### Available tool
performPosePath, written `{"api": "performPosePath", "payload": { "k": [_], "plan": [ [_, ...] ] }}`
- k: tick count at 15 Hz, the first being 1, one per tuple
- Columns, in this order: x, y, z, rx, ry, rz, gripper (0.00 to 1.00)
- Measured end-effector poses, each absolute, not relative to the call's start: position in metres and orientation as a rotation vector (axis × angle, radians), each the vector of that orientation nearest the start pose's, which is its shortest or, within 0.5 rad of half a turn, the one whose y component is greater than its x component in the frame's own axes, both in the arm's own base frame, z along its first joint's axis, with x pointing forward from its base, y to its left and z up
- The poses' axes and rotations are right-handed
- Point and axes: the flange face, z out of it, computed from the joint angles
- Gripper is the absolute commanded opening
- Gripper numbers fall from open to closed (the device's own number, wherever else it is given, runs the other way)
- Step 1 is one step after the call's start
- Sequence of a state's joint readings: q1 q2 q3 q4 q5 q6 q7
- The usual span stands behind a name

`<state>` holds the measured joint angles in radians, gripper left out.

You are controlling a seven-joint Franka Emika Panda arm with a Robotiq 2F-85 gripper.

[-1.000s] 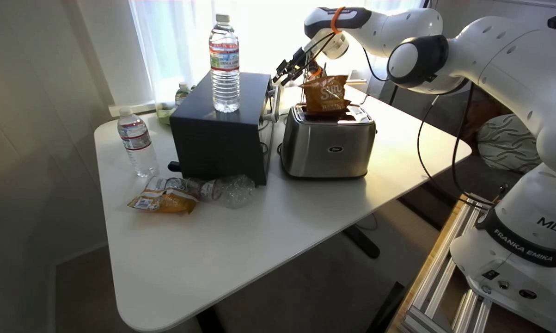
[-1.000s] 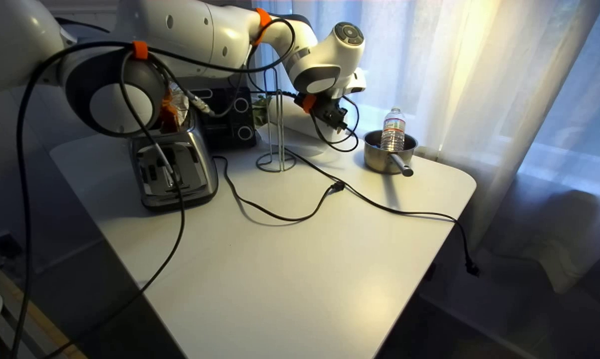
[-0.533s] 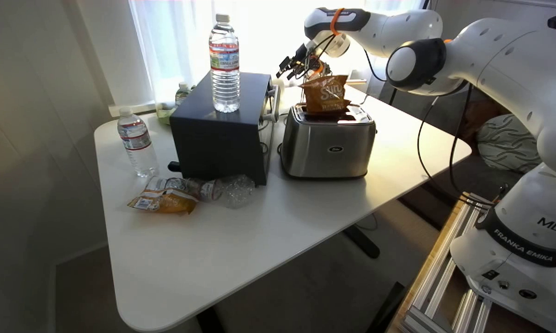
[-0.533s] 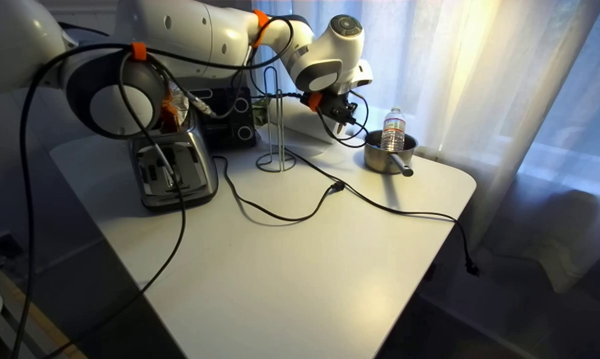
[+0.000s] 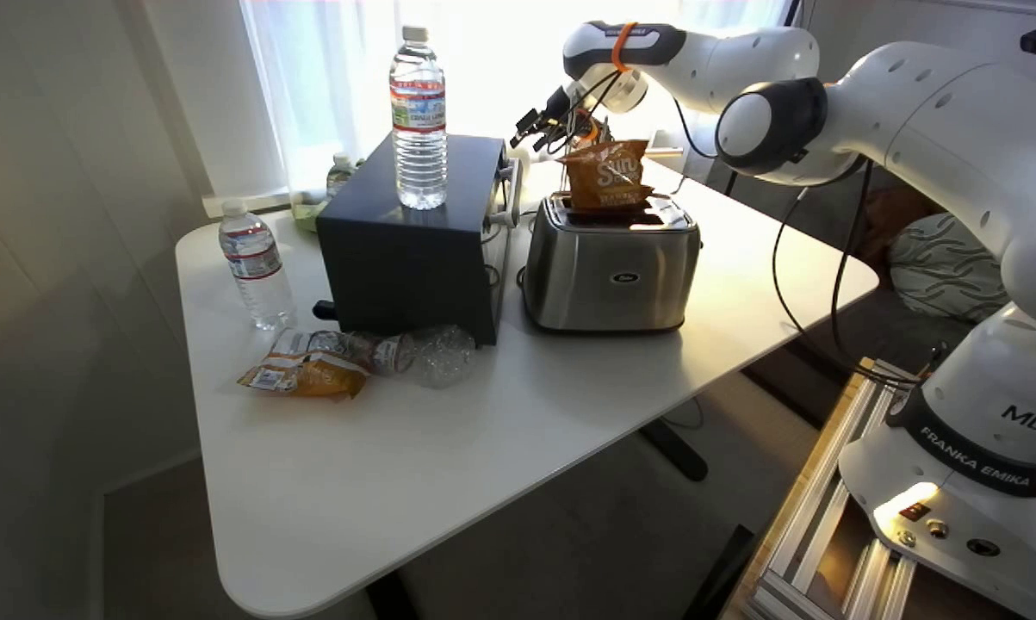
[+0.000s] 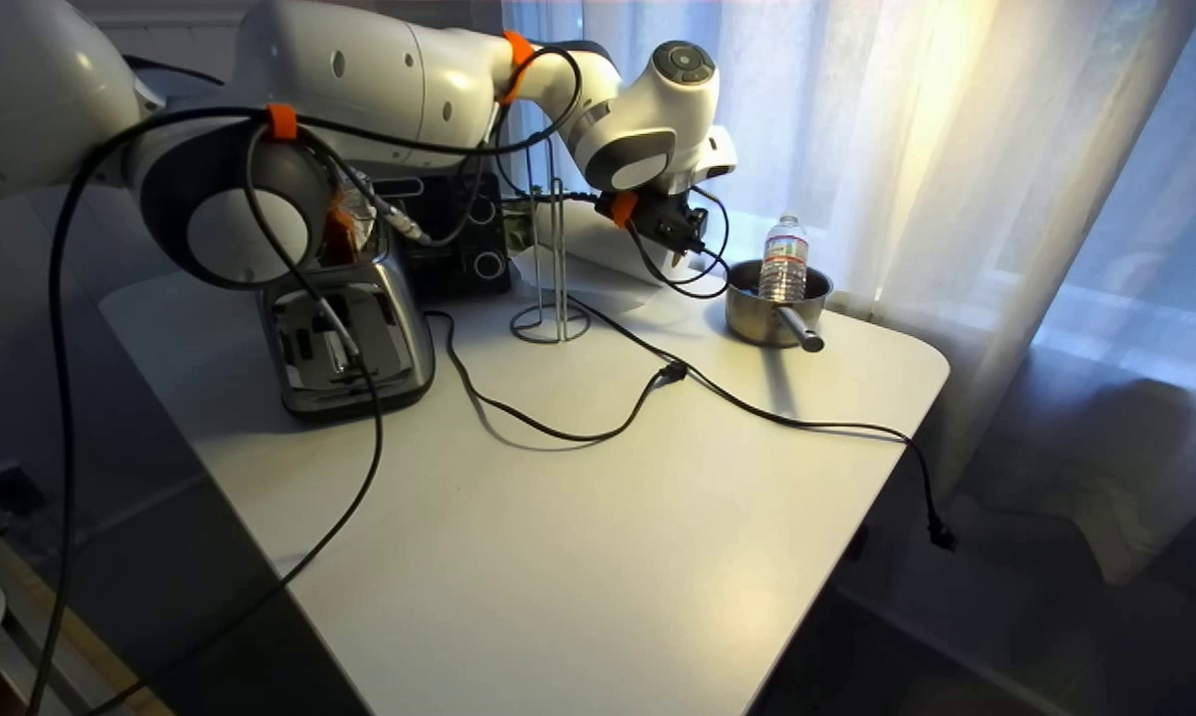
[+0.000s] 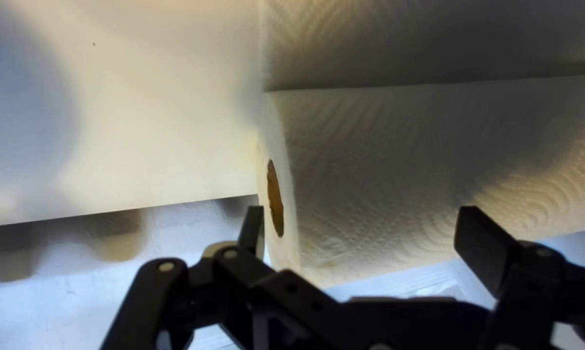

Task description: Move the paper towel forward slightly

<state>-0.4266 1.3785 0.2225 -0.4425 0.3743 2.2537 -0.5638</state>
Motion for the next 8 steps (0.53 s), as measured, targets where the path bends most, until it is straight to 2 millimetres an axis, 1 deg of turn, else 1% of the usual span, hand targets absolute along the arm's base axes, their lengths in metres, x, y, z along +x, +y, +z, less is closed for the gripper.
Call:
{"api": "performPosePath", "payload": {
  "k": [4,5,6,7,8],
  "plan": [
    [0.7968,-0.2824,0.2486,-2.700,0.048,-0.893,1.00],
    [0.7970,-0.2817,0.2485,-2.700,0.045,-0.894,0.94],
    [0.7973,-0.2810,0.2483,-2.698,0.043,-0.894,0.82],
    [0.7974,-0.2805,0.2481,-2.697,0.040,-0.895,0.68],
    [0.7976,-0.2800,0.2478,-2.696,0.037,-0.895,0.59]
  ]
}}
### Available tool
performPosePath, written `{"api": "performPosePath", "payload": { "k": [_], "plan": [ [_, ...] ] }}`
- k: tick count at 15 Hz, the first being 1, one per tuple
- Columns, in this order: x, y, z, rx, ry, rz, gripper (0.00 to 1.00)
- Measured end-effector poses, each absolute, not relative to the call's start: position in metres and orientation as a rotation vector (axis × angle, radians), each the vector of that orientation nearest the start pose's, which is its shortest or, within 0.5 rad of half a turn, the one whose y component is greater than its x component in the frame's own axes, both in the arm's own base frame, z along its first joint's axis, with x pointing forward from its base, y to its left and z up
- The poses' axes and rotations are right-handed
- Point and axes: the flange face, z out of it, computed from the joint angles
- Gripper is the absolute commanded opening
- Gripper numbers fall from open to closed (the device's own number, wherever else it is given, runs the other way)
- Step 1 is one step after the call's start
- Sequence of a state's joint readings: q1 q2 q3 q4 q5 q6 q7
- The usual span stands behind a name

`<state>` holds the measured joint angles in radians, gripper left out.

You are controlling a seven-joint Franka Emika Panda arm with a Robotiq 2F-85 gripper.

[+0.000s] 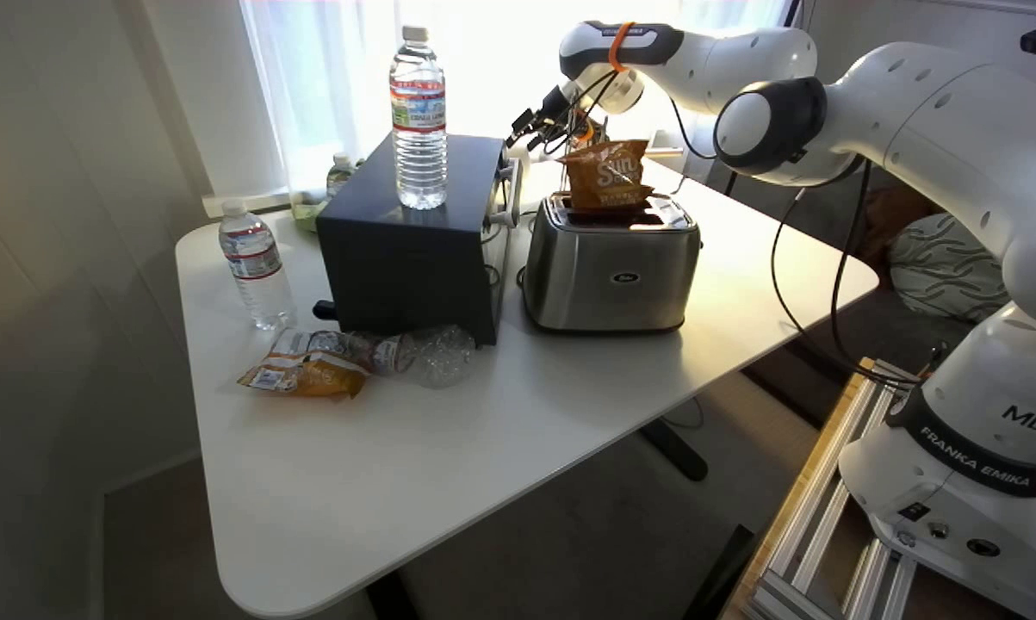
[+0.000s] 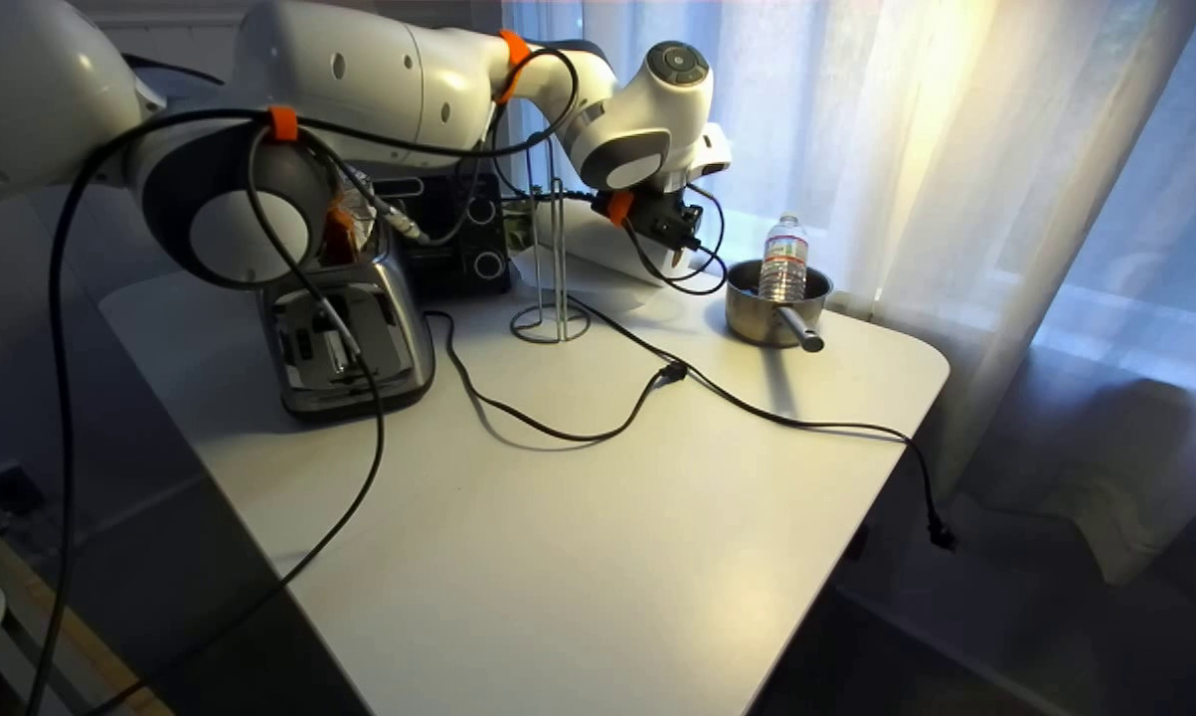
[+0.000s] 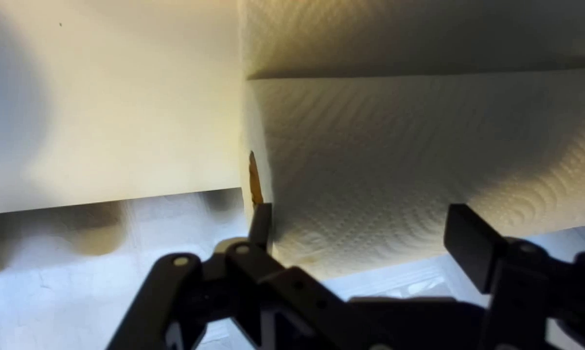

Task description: Move the paper towel forward slightly

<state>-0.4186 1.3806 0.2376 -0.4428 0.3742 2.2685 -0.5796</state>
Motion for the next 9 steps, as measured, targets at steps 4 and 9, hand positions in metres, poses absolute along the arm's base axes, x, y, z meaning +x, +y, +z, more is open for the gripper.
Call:
{"api": "performPosePath", "payload": {
  "k": [4,9],
  "plan": [
    [0.798,-0.279,0.246,-2.694,0.032,-0.892,0.45],
    [0.794,-0.269,0.235,-2.682,-0.017,-0.750,0.54]
  ]
}}
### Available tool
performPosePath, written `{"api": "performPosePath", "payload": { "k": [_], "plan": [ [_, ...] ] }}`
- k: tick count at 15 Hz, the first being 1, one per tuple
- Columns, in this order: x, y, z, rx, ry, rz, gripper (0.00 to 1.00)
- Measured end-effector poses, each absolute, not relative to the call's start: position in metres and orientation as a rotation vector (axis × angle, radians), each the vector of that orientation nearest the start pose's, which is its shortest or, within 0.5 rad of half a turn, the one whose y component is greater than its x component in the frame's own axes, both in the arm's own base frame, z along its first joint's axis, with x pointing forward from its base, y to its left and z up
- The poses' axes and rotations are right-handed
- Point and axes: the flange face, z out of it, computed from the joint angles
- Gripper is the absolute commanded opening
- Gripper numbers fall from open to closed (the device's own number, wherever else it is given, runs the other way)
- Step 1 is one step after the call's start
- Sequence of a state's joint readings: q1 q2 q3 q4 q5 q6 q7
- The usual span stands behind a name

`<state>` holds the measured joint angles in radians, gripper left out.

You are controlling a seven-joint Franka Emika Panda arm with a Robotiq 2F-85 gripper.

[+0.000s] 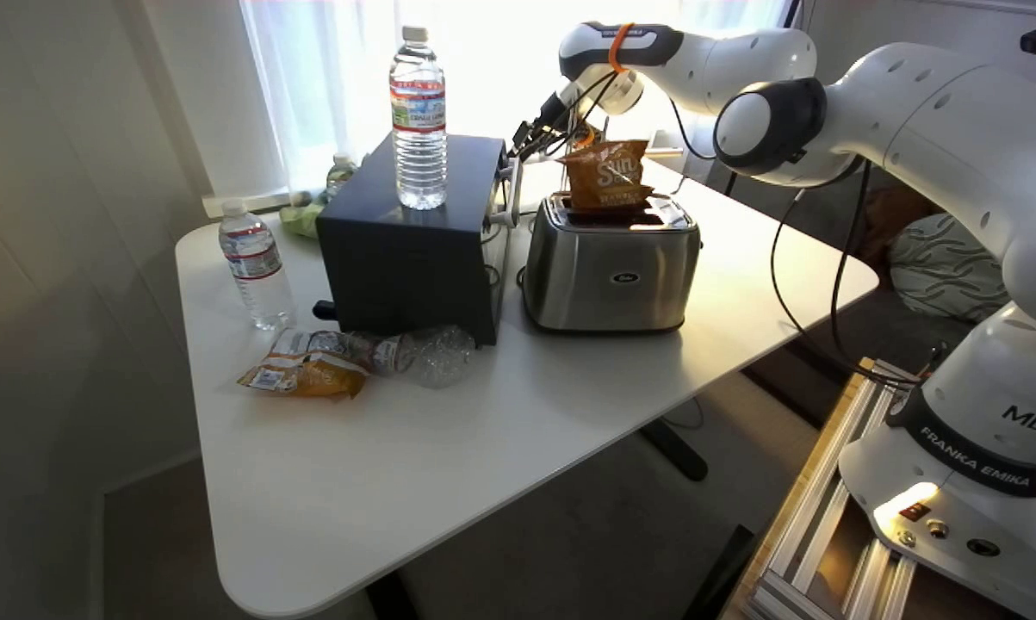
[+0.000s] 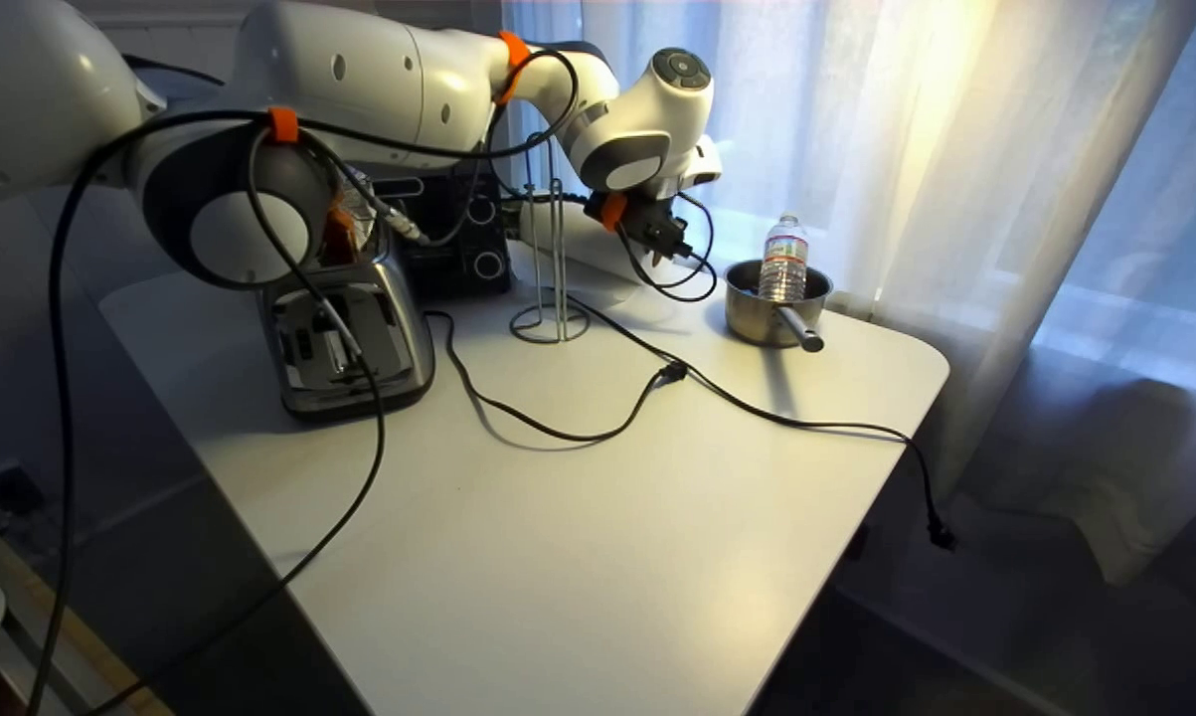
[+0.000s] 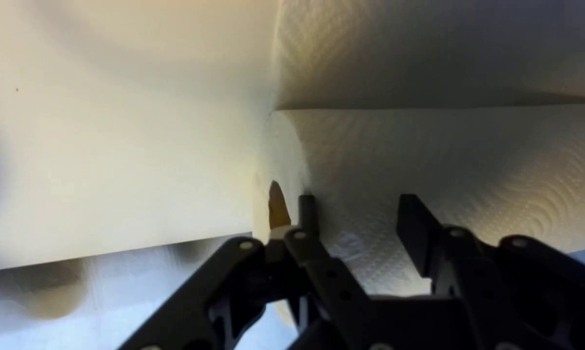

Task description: Move the paper towel forward slightly

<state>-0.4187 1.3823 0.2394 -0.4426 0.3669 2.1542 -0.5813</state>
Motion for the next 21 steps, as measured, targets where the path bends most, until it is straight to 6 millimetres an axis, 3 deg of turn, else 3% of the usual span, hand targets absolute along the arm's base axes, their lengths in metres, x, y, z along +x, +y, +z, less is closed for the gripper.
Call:
{"api": "performPosePath", "payload": {
  "k": [5,8,10,18,21],
  "plan": [
    [0.779,-0.267,0.214,-2.731,-0.043,-0.480,0.63],
    [0.773,-0.274,0.209,-2.766,-0.020,-0.403,0.88],
    [0.772,-0.277,0.212,-2.773,-0.005,-0.403,0.99],
    [0.781,-0.270,0.251,-2.712,0.033,-0.491,1.00],
    [0.788,-0.271,0.259,-2.705,0.065,-0.603,1.00]
  ]
}}
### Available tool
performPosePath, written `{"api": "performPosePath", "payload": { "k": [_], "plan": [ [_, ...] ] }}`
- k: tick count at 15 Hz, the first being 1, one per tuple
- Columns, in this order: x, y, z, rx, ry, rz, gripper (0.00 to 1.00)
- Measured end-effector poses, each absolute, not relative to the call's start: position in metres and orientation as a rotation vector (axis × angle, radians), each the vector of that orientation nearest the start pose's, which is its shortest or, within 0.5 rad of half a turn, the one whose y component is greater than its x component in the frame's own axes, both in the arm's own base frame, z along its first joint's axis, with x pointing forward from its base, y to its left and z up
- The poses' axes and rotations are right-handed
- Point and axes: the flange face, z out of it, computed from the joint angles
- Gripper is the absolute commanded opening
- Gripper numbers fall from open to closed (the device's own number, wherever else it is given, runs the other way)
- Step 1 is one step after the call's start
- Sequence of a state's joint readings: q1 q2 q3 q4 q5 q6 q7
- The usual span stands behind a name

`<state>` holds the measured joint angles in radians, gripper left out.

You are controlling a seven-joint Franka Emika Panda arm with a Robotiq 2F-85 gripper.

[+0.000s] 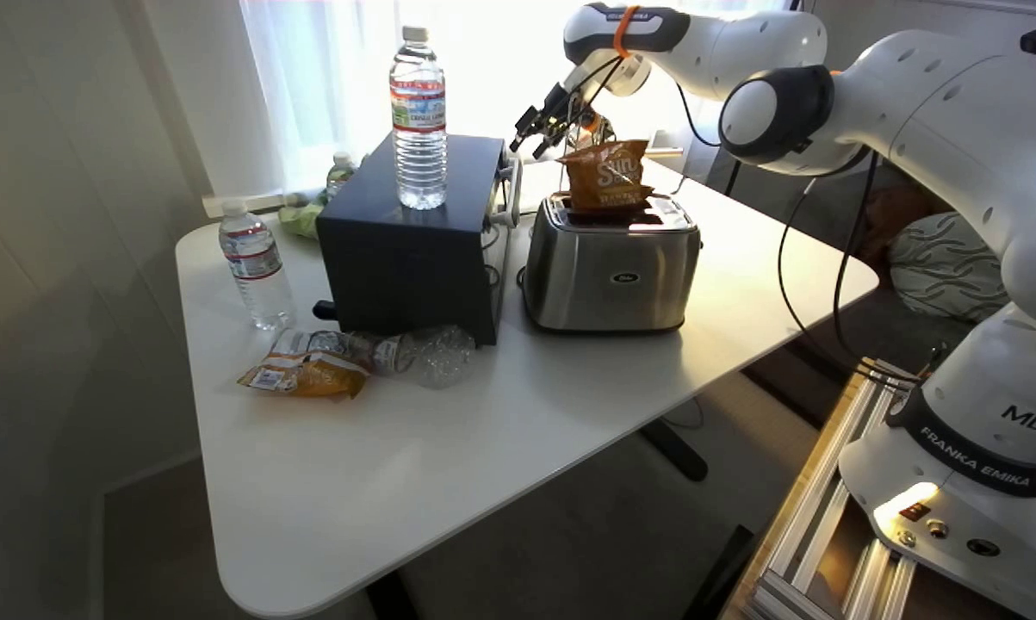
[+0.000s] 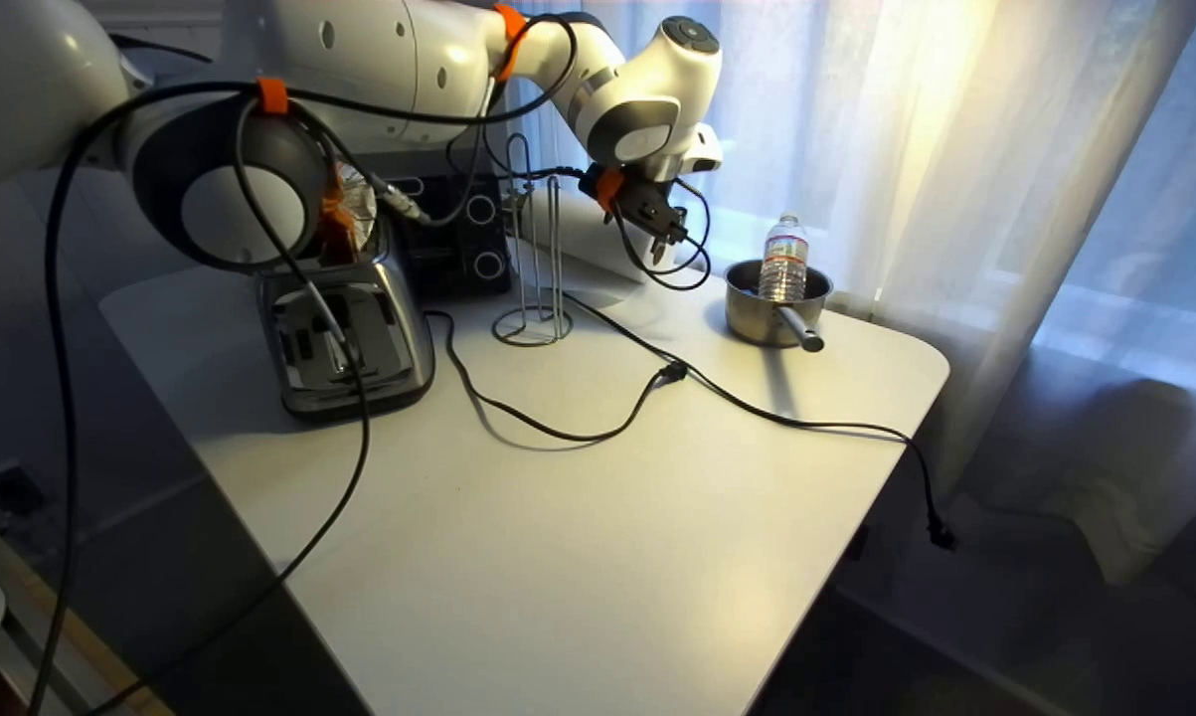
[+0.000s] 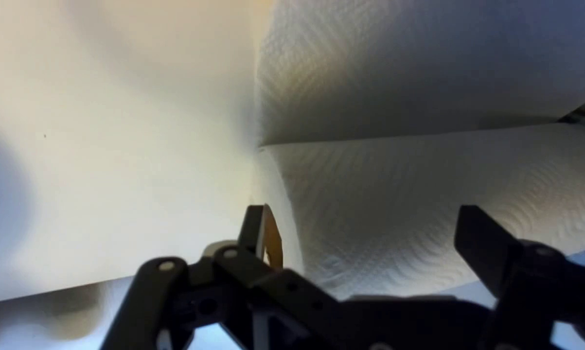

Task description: Move the paper towel forward slightly

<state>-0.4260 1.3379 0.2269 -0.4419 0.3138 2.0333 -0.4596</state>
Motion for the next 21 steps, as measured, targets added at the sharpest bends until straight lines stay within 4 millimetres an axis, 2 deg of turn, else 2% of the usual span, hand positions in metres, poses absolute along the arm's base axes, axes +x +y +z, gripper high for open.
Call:
{"api": "performPosePath", "payload": {
  "k": [7,12,14,16,18,19,21],
  "plan": [
    [0.800,-0.275,0.262,-2.683,0.172,-0.868,1.00],
    [0.809,-0.263,0.255,-2.647,0.300,-1.002,0.98],
    [0.812,-0.257,0.249,-2.636,0.338,-1.036,0.92],
    [0.813,-0.252,0.243,-2.635,0.365,-1.054,0.79],
    [0.814,-0.250,0.236,-2.645,0.380,-1.054,0.75],
    [0.814,-0.249,0.234,-2.653,0.383,-1.049,0.69],
    [0.814,-0.248,0.233,-2.667,0.387,-1.043,0.72]
  ]
}}
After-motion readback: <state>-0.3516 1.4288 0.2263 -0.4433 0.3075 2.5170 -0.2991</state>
